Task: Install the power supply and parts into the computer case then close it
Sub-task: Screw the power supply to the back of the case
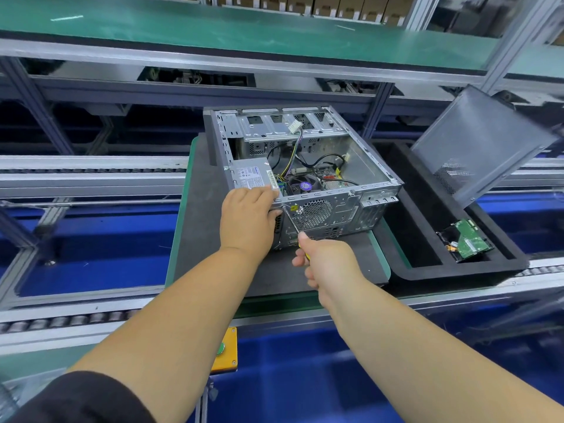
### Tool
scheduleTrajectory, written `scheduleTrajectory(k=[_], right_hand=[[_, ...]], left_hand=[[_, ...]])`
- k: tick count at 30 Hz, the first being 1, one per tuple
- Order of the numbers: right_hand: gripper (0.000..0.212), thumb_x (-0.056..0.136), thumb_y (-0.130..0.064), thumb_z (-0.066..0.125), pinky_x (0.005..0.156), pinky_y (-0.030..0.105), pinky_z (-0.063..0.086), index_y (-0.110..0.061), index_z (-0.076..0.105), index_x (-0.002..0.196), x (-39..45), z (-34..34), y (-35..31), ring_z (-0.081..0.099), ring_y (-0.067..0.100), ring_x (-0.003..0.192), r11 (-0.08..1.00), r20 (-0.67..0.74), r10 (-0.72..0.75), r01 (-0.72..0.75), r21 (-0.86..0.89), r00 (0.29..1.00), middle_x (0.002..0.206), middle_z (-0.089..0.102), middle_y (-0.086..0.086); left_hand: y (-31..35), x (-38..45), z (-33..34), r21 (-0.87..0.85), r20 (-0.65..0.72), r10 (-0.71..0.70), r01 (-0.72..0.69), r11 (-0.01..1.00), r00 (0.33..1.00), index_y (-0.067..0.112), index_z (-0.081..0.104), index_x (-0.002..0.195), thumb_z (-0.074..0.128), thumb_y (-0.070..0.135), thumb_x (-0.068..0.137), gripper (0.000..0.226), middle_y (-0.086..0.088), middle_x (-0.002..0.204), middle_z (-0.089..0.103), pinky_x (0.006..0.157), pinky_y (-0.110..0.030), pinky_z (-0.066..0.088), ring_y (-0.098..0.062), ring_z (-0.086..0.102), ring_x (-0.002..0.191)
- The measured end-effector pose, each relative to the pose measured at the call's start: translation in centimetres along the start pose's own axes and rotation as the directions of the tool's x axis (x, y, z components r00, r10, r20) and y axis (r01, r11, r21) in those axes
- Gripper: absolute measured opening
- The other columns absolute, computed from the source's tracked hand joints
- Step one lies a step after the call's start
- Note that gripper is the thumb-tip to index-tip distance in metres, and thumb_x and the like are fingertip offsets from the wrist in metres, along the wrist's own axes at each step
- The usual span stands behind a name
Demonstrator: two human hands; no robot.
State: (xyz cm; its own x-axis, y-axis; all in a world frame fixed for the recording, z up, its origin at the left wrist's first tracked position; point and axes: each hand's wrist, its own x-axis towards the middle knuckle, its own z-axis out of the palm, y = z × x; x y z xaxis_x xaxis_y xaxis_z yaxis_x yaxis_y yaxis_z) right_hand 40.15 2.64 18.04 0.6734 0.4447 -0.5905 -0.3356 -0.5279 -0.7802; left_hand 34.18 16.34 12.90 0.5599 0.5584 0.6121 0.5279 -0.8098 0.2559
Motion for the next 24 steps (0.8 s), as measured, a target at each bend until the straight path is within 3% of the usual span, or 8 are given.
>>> scheduleTrajectory(k=[3, 7, 10, 13, 16, 20, 22, 24], right_hand=[[0.039, 0.100, -0.037, 0.055, 0.034, 0.019, 0.020, -0.007, 0.058, 0.077, -0.1, -0.1, -0.3, 0.027, 0.009, 0.035, 0.976, 0.114, 0.098, -0.117, 0.181, 0.989, 0.054, 0.050, 0.001], [0.039, 0.101, -0.038, 0.050, 0.029, 0.015, 0.019, -0.007, 0.054, 0.078, -0.1, -0.8, -1.0, 0.028, 0.005, 0.029, 0.748, 0.456, 0.251, -0.470, 0.468, 0.854, 0.049, 0.045, -0.003], [0.036, 0.100, -0.037, 0.050, 0.028, 0.016, 0.022, -0.009, 0.053, 0.078, -0.1, -0.8, -0.4, 0.030, 0.005, 0.030, 0.641, 0.569, 0.228, -0.562, 0.523, 0.790, 0.053, 0.045, -0.003], [0.033, 0.091, -0.036, 0.063, 0.029, 0.015, 0.026, -0.007, 0.051, 0.082, -0.3, -0.4, 0.0, 0.033, 0.006, 0.033, 0.683, 0.541, 0.218, -0.523, 0.510, 0.812, 0.065, 0.050, 0.006], [0.031, 0.086, -0.030, 0.073, 0.032, 0.014, 0.032, -0.008, 0.052, 0.083, -0.6, 0.3, -0.1, 0.039, 0.007, 0.037, 0.794, 0.390, 0.219, -0.395, 0.461, 0.894, 0.070, 0.051, 0.008], [0.032, 0.094, -0.040, 0.063, 0.041, 0.019, 0.033, -0.012, 0.062, 0.079, -0.7, 0.9, 0.3, 0.040, 0.010, 0.047, 0.980, 0.136, 0.131, -0.148, 0.130, 0.982, 0.066, 0.059, -0.001], [0.037, 0.098, -0.043, 0.057, 0.040, 0.019, 0.027, -0.011, 0.063, 0.080, -0.7, 0.8, 0.4, 0.032, 0.009, 0.046, 0.990, 0.115, 0.115, -0.123, 0.064, 0.987, 0.063, 0.051, -0.002], [0.042, 0.100, -0.045, 0.052, 0.034, 0.017, 0.020, -0.008, 0.062, 0.082, -0.6, 0.7, 0.1, 0.025, 0.007, 0.038, 0.980, 0.186, 0.132, -0.157, 0.126, 0.974, 0.052, 0.041, -0.004]], left_hand=[[-0.2, 0.1, 0.0, 0.002, -0.014, 0.031, -0.031, 1.000, 0.999, 0.014, 0.070, 0.103, 0.077, 0.019, 0.077, 0.028, 0.000, 0.097, 0.071, 0.083, -0.039, 0.044, -0.030, 0.061, 0.081], [-0.2, 0.2, -0.1, -0.001, -0.027, 0.048, -0.048, 0.999, 0.998, 0.014, 0.070, 0.103, 0.077, 0.019, 0.077, 0.027, 0.000, 0.095, 0.072, 0.082, -0.038, 0.043, -0.029, 0.061, 0.080], [-0.2, 0.2, -0.1, 0.007, -0.010, 0.049, -0.049, 0.999, 0.999, 0.013, 0.070, 0.104, 0.076, 0.019, 0.079, 0.026, -0.001, 0.093, 0.071, 0.081, -0.038, 0.042, -0.030, 0.060, 0.080], [-0.2, 0.2, -0.2, 0.004, 0.000, 0.042, -0.042, 0.999, 0.999, 0.013, 0.070, 0.104, 0.075, 0.019, 0.079, 0.026, -0.001, 0.094, 0.071, 0.083, -0.039, 0.042, -0.030, 0.060, 0.082], [-0.2, 0.3, -0.2, 0.010, -0.009, 0.048, -0.048, 0.999, 0.999, 0.013, 0.070, 0.103, 0.076, 0.018, 0.077, 0.027, -0.001, 0.092, 0.071, 0.081, -0.038, 0.040, -0.030, 0.060, 0.080], [-0.2, 0.2, -0.1, 0.005, -0.012, 0.041, -0.041, 0.999, 0.999, 0.013, 0.070, 0.103, 0.077, 0.018, 0.076, 0.028, -0.001, 0.093, 0.071, 0.082, -0.039, 0.042, -0.030, 0.059, 0.080], [-0.3, 0.2, -0.1, 0.004, -0.017, 0.044, -0.044, 0.999, 0.999, 0.014, 0.070, 0.102, 0.077, 0.018, 0.076, 0.027, 0.000, 0.092, 0.071, 0.081, -0.038, 0.042, -0.030, 0.059, 0.079], [-0.4, 0.2, 0.0, 0.004, -0.025, 0.049, -0.049, 0.999, 0.998, 0.014, 0.070, 0.102, 0.077, 0.018, 0.076, 0.027, 0.001, 0.090, 0.070, 0.080, -0.038, 0.042, -0.029, 0.058, 0.078]])
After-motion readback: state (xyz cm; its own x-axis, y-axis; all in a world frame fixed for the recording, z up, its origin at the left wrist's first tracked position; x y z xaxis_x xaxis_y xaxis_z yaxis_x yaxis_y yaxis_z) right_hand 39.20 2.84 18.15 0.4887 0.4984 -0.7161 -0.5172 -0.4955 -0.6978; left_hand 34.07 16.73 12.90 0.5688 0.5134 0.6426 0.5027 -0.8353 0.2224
